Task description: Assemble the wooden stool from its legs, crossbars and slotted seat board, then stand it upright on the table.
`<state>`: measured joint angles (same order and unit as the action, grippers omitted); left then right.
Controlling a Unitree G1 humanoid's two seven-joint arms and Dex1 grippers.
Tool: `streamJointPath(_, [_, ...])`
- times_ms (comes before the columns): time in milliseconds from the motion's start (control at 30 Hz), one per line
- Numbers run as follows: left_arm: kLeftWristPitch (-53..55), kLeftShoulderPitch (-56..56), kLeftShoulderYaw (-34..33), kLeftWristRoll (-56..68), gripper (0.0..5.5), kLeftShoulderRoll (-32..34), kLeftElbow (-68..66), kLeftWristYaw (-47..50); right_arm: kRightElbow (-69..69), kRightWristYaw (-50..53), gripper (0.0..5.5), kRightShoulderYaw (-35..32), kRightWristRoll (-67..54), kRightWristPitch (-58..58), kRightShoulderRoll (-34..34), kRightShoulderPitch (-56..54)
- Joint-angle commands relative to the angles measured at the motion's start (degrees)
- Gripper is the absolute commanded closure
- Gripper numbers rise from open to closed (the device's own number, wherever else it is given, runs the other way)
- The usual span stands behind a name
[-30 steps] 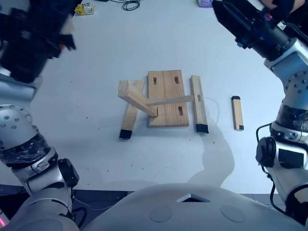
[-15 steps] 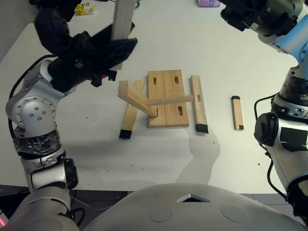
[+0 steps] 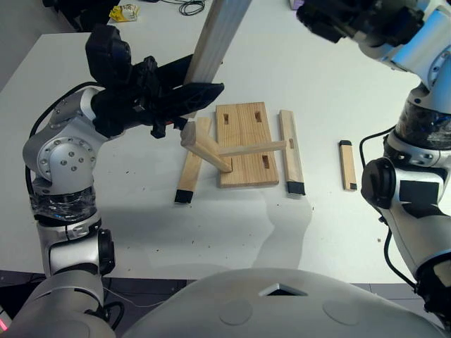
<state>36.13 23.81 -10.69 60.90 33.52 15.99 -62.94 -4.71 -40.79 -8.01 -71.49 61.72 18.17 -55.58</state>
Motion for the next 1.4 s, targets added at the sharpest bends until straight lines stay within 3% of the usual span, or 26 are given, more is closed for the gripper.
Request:
streamJointPath(33, [0.2, -0.4, 1.3, -2.3, 3.46, 1.4, -0.4, -1.5, -1.0, 0.2, 0.91, 2.9, 2.9, -0.2, 0.1, 1.3])
streamJointPath(233, [-0.2, -0.8, 1.6, -2.9, 3.46, 1.6, -0.4, -1.9, -1.5, -0.6, 1.89, 5.0, 5.9, -0.6, 0.3, 1.7])
streamJointPath(500, [-0.7, -1.5, 1.7, -3.5, 3.46, 2.3, -1.3, -2.9, -2.4, -1.1, 3.22, 2.3, 2.7, 0.2, 0.9, 1.5])
streamJointPath(1067, [-4.0, -1.3, 4.5, -8.8, 3.46, 3.5, -3.4, -0.8, -2.5, -1.4, 3.25, 1.3, 4.3, -0.6, 2.4, 1.7])
streamJointPath(1100, [-3.6, -1.2, 4.9, -8.8, 3.09, 3.9, -3.5, -1.1, -2.6, -0.7, 3.25, 1.1, 4.8, -1.0, 2.2, 1.8])
streamJointPath(1400, [-3.3, -0.4, 3.3, -9.5, 1.61, 3.9, -3.9, -0.5, -2.9, 3.3, 3.44, -0.6, 7.0, -3.4, 2.1, 3.6])
